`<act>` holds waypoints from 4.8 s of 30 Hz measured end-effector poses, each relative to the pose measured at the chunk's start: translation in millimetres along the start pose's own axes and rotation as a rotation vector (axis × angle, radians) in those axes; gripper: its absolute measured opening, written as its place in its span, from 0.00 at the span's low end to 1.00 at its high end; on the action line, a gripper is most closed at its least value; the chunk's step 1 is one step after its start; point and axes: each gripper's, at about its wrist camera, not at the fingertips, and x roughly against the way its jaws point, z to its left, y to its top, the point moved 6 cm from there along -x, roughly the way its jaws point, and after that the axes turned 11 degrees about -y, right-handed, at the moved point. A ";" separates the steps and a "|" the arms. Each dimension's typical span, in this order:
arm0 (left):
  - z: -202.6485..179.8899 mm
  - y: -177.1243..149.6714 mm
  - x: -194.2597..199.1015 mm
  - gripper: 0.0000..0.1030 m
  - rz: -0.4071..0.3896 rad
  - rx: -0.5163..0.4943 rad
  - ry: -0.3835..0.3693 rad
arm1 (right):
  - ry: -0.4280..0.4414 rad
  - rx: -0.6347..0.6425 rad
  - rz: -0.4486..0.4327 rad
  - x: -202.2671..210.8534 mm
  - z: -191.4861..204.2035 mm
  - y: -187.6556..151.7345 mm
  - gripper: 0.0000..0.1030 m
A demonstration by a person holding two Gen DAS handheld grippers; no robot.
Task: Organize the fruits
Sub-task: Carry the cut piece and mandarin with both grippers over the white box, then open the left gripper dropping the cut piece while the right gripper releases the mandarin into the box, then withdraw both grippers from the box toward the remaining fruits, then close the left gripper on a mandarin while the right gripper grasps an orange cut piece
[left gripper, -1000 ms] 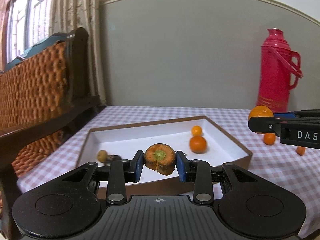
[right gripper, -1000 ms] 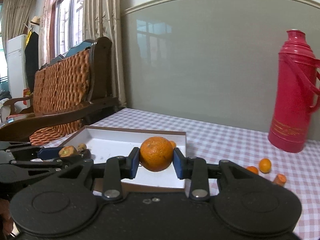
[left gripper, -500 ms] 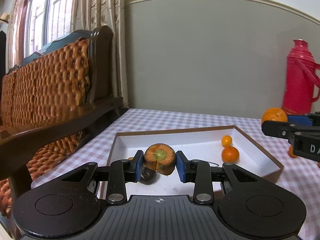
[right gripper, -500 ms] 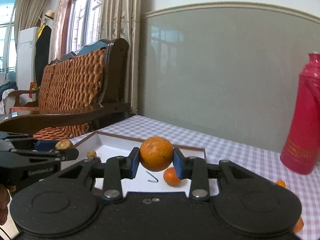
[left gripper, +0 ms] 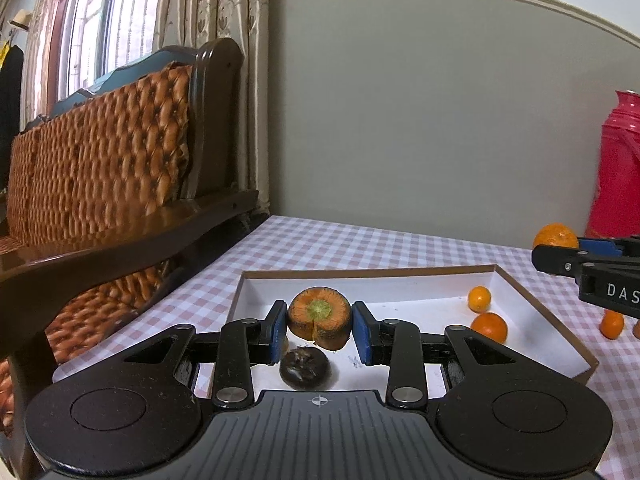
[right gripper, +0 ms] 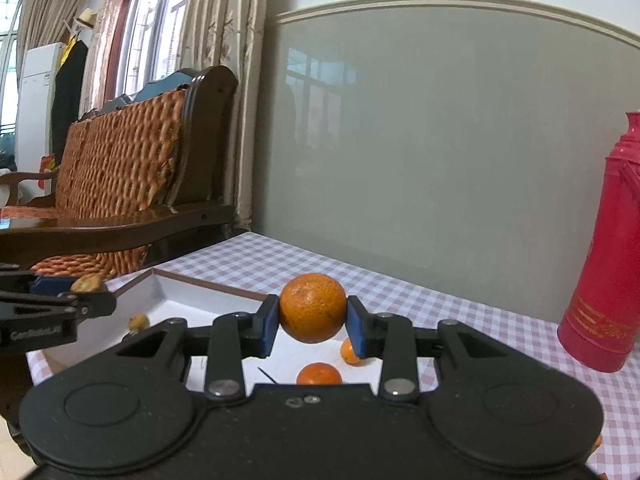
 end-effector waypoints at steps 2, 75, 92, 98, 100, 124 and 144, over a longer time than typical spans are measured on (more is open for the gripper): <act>0.3 3.0 -4.0 0.34 -0.002 -0.005 0.004 | 0.006 -0.011 0.007 -5.0 -0.2 0.6 0.26; 11.4 13.0 -12.5 1.00 -0.051 -0.058 0.157 | -0.157 0.040 -0.013 -20.9 -19.1 2.3 0.94; -59.0 -5.7 22.8 1.00 -0.058 -0.120 0.000 | -0.192 -0.005 0.014 40.1 -60.0 -19.6 0.94; -94.7 -6.9 22.8 1.00 -0.061 -0.142 -0.102 | -0.242 -0.022 0.030 54.8 -89.1 -29.5 0.94; -107.1 -9.0 21.9 1.00 -0.055 -0.143 -0.125 | -0.265 -0.028 0.031 58.9 -99.4 -32.7 0.94; -231.5 -23.3 2.7 1.00 -0.055 -0.236 -0.316 | -0.391 -0.081 0.175 75.4 -200.1 -98.4 0.74; -297.9 -47.8 -60.3 1.00 0.077 -0.271 -0.411 | -0.376 -0.012 0.351 16.2 -235.0 -146.6 0.37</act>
